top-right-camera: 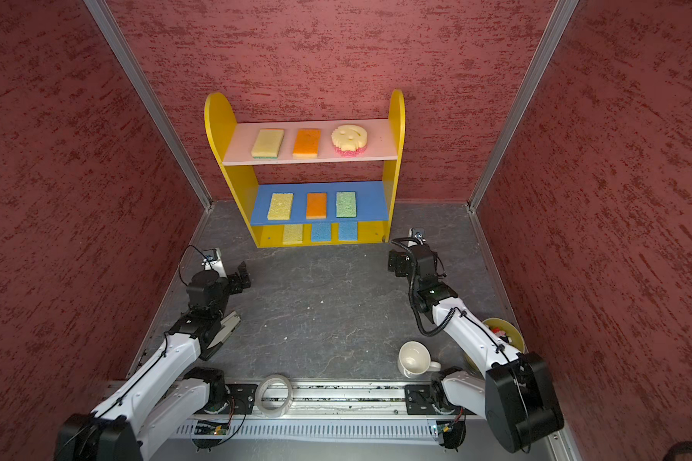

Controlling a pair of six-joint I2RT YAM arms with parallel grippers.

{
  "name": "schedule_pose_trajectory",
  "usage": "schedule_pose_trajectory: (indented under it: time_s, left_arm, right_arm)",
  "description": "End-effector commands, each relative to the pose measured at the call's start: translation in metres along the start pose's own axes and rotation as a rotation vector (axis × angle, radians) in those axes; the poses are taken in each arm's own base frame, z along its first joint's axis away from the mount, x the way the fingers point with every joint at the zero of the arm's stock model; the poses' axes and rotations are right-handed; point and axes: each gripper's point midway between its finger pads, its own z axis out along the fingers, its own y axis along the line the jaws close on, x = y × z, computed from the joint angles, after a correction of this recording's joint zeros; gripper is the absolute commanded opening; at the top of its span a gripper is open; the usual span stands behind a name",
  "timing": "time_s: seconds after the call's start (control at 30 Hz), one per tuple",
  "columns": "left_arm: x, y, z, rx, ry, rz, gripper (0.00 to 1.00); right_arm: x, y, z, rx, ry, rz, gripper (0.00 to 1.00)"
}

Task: Arrange cleaning sponges on a shelf
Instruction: Move the cleaning sponge to the shelf, then reset both arms

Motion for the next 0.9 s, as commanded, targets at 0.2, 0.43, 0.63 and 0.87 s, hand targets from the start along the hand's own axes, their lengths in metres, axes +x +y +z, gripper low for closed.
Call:
schedule_pose_trajectory:
  time_s: [0.2,0.43,0.63,0.87]
  left_arm:
    - [-0.014,-0.012,0.053,0.216,-0.104,-0.027,0.99]
    - [-0.012,-0.020,0.066,0.366,-0.018,-0.075,0.99]
    - [-0.012,-0.010,0.072,0.304,-0.016,-0.114,0.99]
    - [-0.004,-0.025,0.052,0.349,-0.184,-0.057,0.99]
  right_arm:
    - [0.007,-0.060,0.030,0.224,-0.144,0.007,0.99]
    - [0.018,-0.090,0.038,0.262,-0.200,0.070,0.99]
    - [0.013,-0.095,0.045,0.127,-0.249,0.071,0.99]
    - [0.029,-0.106,0.026,0.080,-0.351,0.137,0.99]
